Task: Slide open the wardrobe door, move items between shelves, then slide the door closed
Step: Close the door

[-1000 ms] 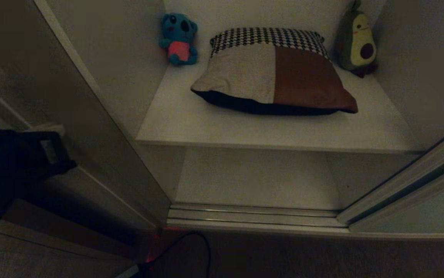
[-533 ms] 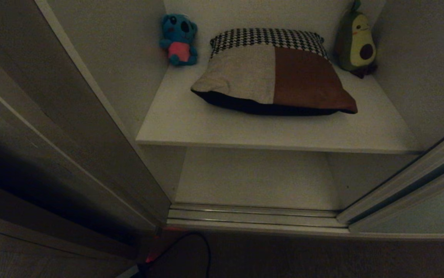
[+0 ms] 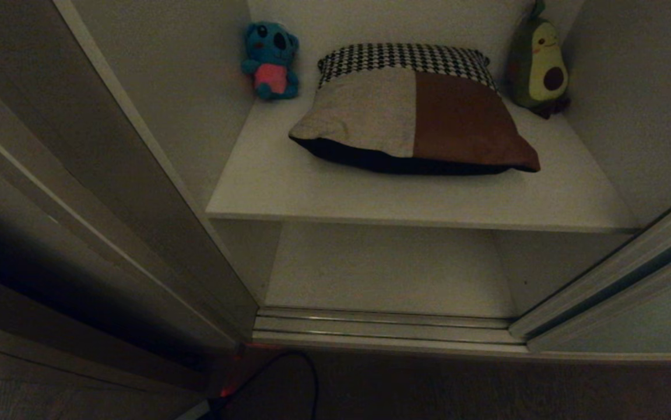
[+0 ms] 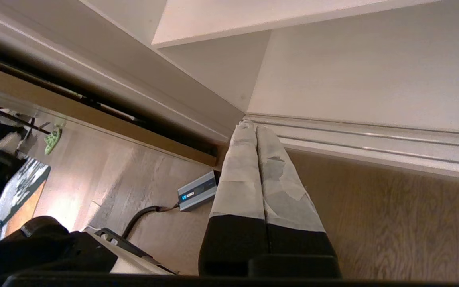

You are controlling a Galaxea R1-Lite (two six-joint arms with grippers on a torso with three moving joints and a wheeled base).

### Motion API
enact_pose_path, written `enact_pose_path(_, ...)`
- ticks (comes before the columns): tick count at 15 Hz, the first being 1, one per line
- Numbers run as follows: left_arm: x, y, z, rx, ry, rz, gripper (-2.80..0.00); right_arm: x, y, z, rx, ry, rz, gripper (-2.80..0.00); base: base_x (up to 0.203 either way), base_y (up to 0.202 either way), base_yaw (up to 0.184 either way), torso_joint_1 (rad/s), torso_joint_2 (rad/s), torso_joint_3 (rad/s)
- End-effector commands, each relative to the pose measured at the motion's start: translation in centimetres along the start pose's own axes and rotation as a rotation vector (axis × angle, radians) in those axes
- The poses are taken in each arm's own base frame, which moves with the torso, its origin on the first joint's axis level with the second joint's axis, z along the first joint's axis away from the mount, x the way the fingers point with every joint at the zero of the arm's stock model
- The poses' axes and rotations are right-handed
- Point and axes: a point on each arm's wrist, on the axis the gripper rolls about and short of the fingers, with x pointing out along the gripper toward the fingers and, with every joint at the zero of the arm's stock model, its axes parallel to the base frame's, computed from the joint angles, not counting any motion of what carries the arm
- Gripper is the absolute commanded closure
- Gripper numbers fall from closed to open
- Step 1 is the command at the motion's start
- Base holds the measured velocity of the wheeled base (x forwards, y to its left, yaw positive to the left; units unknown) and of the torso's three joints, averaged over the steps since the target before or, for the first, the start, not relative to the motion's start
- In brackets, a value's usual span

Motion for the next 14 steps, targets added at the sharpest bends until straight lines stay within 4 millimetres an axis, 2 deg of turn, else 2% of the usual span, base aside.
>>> enact_pose_path(1, -1.8, 0.8, -1.9, -0.005, -0.050, -0.053, 0.00, -0.7, 0.5, -0.5, -0.010, -0.008, 0.013, 0.00, 0.000, 0.000, 0.000, 0.000, 0.00, 0.000)
enact_pose_path(3, -3.1, 0.7, -4.5, 0.083, -0.016, -0.331, 0.00, -1.3, 0.7, -1.4, 0.003, 0.005, 0.011, 0.00, 0.000, 0.000, 0.000, 0.000, 0.00, 0.000)
enact_pose_path(5, -3.8, 0.4, -6.1, 0.136, 0.096, -0.547, 0.00, -1.6, 0.7, -2.0, -0.001, 0.001, 0.011, 0.00, 0.000, 0.000, 0.000, 0.000, 0.00, 0.000)
enact_pose_path(7, -3.8, 0.3, -6.7, 0.025, 0.153, -0.580, 0.00, -2.3, 1.2, -2.7, -0.015, -0.015, 0.016, 0.00, 0.000, 0.000, 0.000, 0.000, 0.00, 0.000)
enact_pose_path(14, -3.8, 0.3, -6.7, 0.015, 0.153, -0.574, 0.00, -3.3, 1.7, -3.7, -0.033, -0.032, 0.021, 0.00, 0.000, 0.000, 0.000, 0.000, 0.00, 0.000)
